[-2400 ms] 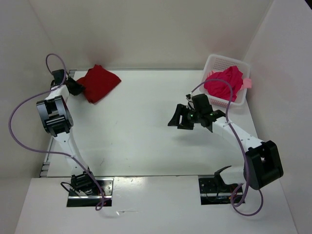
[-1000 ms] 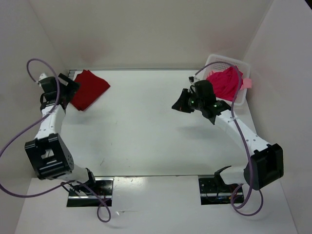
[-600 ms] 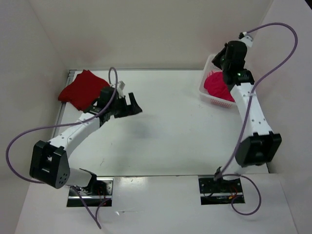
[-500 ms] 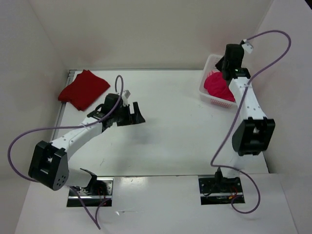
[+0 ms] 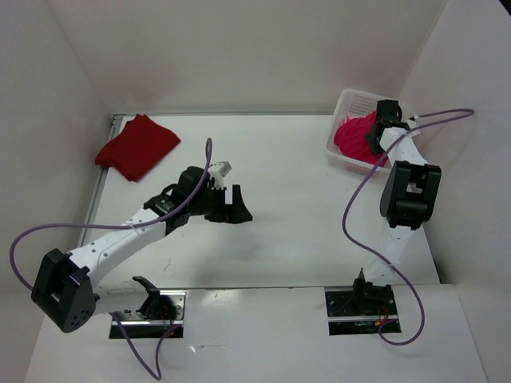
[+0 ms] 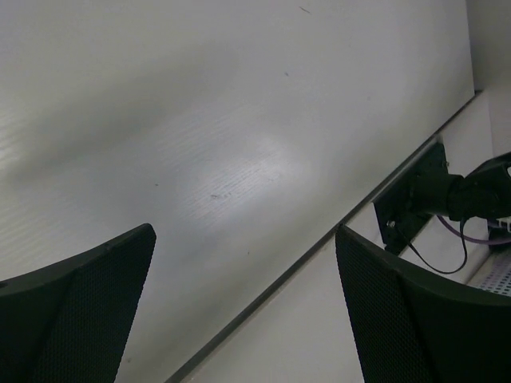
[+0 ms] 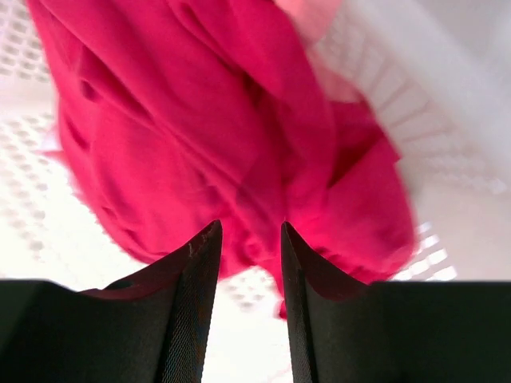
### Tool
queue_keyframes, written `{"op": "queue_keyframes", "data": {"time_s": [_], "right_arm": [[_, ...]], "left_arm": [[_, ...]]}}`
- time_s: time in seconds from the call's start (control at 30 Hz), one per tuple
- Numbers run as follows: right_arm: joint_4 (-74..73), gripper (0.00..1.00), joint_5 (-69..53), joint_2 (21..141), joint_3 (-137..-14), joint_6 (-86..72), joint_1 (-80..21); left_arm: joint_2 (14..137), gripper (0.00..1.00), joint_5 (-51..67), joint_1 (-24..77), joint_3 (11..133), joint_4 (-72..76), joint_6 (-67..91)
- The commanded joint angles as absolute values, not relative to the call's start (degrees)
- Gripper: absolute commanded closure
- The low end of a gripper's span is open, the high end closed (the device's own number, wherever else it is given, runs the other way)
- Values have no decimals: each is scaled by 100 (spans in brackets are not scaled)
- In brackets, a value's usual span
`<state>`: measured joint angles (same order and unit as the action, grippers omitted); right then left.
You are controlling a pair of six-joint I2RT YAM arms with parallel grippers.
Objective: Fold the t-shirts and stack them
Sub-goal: Grab crumpled tshirt from bin with the right arm
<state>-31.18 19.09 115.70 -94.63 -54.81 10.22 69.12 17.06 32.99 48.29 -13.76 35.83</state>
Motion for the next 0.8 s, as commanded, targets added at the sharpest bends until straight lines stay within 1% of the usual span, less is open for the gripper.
{"op": "queue_keyframes", "data": {"time_s": [0.0, 0.07, 0.1, 0.17, 0.27, 0.33, 0.4, 0.43, 0.5, 0.53, 0.57, 0.6, 0.63, 0.7, 0.77], "right_arm": [[-3226, 59, 2267, 11374, -9416, -6562, 835], [-3024, 57, 2268, 11198, -9055, -6959, 835], [-2954, 55, 2268, 11197, -8722, -7265, 835], [-2953, 53, 2337, 11145, -8517, -7487, 835], [-2787, 53, 2417, 11092, -8158, -7821, 835], [-2585, 52, 2470, 11039, -8016, -7901, 835], [-2382, 48, 2470, 11039, -7963, -7971, 835], [-2382, 48, 2470, 11039, -7963, -7972, 783], [-2382, 46, 2418, 11197, -8173, -7972, 782], [-2434, 51, 2417, 11319, -8252, -7972, 782], [-2435, 60, 2417, 11320, -8305, -7972, 782], [-2435, 76, 2365, 11390, -8375, -7919, 782], [-2435, 84, 2364, 11391, -8376, -7919, 730], [-2189, 96, 2364, 11224, -8306, -7788, 677], [-2128, 99, 2417, 11040, -8410, -7595, 677]], "left_arm": [[6795, 0, 1863, 3428, 4764, -1160, 3709], [6733, 0, 1794, 3428, 4764, -1212, 3648], [6672, 0, 1793, 3428, 4764, -1282, 3647], [6610, 0, 1731, 3428, 4764, -1335, 3647], [6557, 0, 1924, 3428, 4711, -1336, 3709], [6557, 0, 1986, 3428, 4711, -1336, 3709], [6557, 0, 1986, 3428, 4711, -1336, 3709], [6557, 0, 1986, 3428, 4711, -1336, 3709], [6557, 0, 2039, 3428, 4711, -1336, 3709], [6609, 0, 2039, 3428, 4711, -1336, 3709], [6609, 0, 2039, 3428, 4711, -1336, 3709], [6662, 0, 2039, 3428, 4711, -1336, 3709], [6662, 0, 2039, 3428, 4711, -1336, 3709], [6724, 0, 2039, 3428, 4763, -1284, 3709], [6794, 0, 2039, 3428, 4764, -1283, 3709]]}}
